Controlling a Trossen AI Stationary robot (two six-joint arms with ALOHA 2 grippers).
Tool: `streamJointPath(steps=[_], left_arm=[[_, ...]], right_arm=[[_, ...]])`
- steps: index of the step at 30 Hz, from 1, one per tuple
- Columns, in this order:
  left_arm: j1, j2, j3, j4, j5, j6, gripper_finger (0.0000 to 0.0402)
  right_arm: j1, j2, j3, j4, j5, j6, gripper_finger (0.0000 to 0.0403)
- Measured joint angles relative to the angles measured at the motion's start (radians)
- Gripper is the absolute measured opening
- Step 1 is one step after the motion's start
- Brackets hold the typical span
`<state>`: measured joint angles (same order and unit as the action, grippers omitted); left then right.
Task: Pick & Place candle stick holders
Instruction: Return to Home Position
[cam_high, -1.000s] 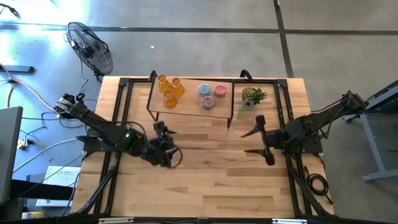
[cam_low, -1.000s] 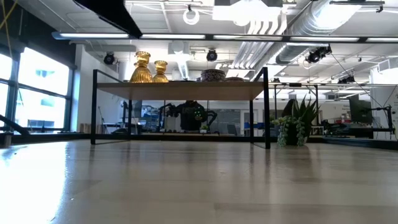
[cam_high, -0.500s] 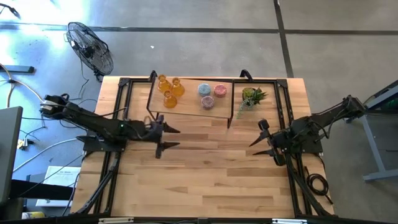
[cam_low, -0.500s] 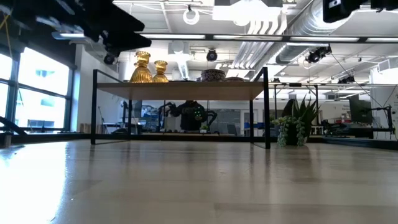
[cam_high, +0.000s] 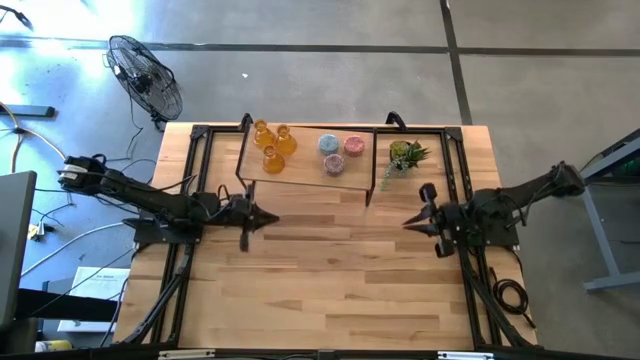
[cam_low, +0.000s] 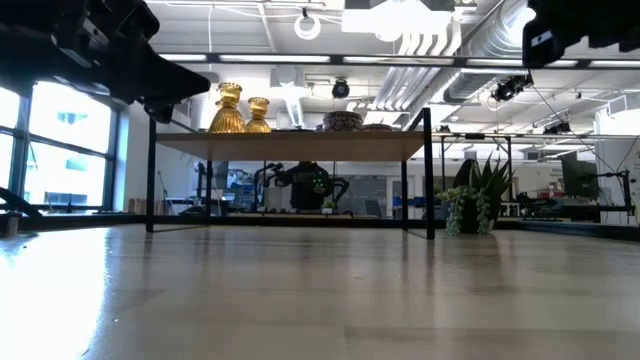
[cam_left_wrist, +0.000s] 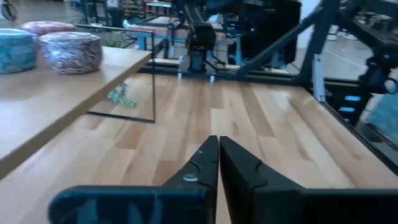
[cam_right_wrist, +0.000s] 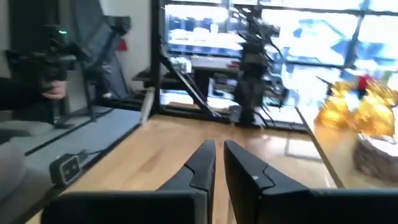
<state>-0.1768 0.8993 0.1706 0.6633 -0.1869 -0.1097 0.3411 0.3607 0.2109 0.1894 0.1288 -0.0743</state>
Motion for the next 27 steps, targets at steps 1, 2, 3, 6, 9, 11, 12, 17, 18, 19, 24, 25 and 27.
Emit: streamJointPath(steps=[1,2,3,6,9,11,12,17,18,19,24,25,27], left_arm=[[0.000,0.000,0.000,0.000,0.006,0.000,0.0017],[0.000,0.000,0.000,-0.004,0.020,0.000,0.0023],[0.000,0.000,0.000,-0.008,0.029,0.000,0.0026],[0.000,0.001,0.000,-0.016,0.076,0.012,0.0022],[0.000,0.001,0.000,-0.022,0.095,0.017,0.0004],[0.000,0.001,0.000,-0.023,0.095,0.019,0.0005],[0.000,0.001,0.000,-0.024,0.095,0.019,0.0006],[0.000,-0.008,-0.001,-0.076,0.100,0.019,0.0002],[0.000,-0.009,-0.001,-0.080,0.105,0.015,0.0003],[0.000,-0.009,0.000,-0.084,0.106,0.007,0.0002],[0.000,-0.014,-0.014,-0.078,0.121,-0.006,0.0001],[0.000,-0.015,-0.018,-0.076,0.121,-0.010,0.0001],[0.000,-0.014,-0.024,-0.080,0.121,-0.023,0.0001]], right_arm=[[-0.004,-0.012,-0.009,-0.003,0.015,0.012,0.0029],[-0.007,-0.022,-0.018,-0.005,0.015,0.020,0.0032],[-0.009,-0.028,-0.027,-0.004,0.004,0.022,0.0035],[-0.008,-0.036,-0.062,-0.001,-0.037,0.023,0.0038],[-0.009,-0.035,-0.098,0.003,-0.033,0.043,0.0033],[-0.009,-0.035,-0.120,0.036,-0.052,0.045,0.0025],[-0.009,-0.035,-0.130,0.051,-0.077,0.045,0.0022],[-0.009,-0.035,-0.142,0.073,-0.111,0.059,0.0016],[-0.009,-0.035,-0.142,0.070,-0.113,0.059,0.0016],[-0.009,-0.035,-0.142,0.069,-0.121,0.059,0.0016],[-0.009,-0.034,-0.142,0.043,-0.103,0.062,0.0016],[-0.009,-0.034,-0.142,0.036,-0.074,0.069,0.0016],[-0.009,-0.034,-0.142,0.018,0.001,0.078,0.0017]])
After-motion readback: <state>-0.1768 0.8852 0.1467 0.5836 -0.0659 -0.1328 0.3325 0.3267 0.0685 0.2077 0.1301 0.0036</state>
